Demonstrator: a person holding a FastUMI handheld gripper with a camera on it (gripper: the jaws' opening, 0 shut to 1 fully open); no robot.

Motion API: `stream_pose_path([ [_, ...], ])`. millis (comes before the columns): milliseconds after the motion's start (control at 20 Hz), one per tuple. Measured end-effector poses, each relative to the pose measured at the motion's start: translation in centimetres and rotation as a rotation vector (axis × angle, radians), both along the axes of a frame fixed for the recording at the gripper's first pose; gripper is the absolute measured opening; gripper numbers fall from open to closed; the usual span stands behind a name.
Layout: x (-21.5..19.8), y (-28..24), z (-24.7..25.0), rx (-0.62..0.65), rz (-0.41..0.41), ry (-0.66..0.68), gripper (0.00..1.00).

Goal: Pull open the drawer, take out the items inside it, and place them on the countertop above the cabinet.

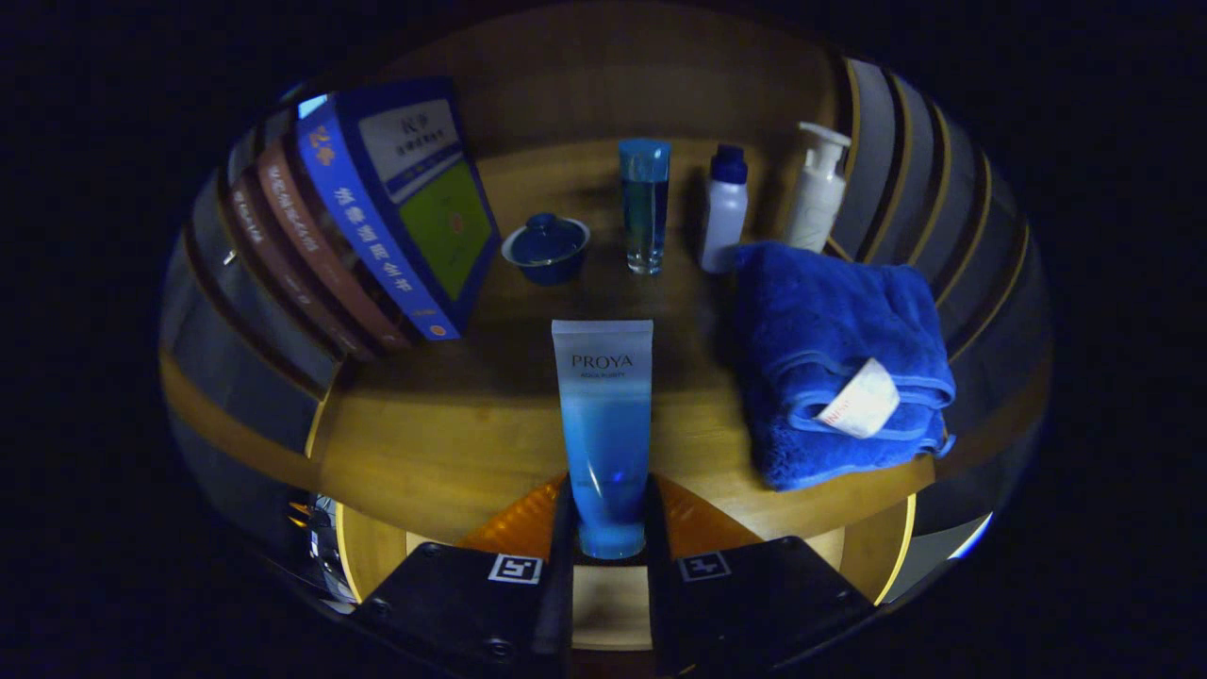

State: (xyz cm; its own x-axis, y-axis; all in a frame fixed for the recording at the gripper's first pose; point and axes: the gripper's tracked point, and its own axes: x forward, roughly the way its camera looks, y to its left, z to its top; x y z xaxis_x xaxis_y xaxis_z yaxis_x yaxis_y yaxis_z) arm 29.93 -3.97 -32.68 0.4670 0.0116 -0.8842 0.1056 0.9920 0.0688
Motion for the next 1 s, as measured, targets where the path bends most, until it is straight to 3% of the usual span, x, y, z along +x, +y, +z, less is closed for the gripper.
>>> stream_pose_path([
  [200,1.3,0.0,-1.0,0.029,-0.019,0.001,0.46],
  [350,1.4,-0.2,-0.3,0.023,-0.009,-0.027,1.00],
  [650,-1.2,-0.2,4.4,0.003,0.004,-0.196,0.99],
  [1000,-10.5,0.6,12.3,-0.041,0.057,-0.558,0.99],
])
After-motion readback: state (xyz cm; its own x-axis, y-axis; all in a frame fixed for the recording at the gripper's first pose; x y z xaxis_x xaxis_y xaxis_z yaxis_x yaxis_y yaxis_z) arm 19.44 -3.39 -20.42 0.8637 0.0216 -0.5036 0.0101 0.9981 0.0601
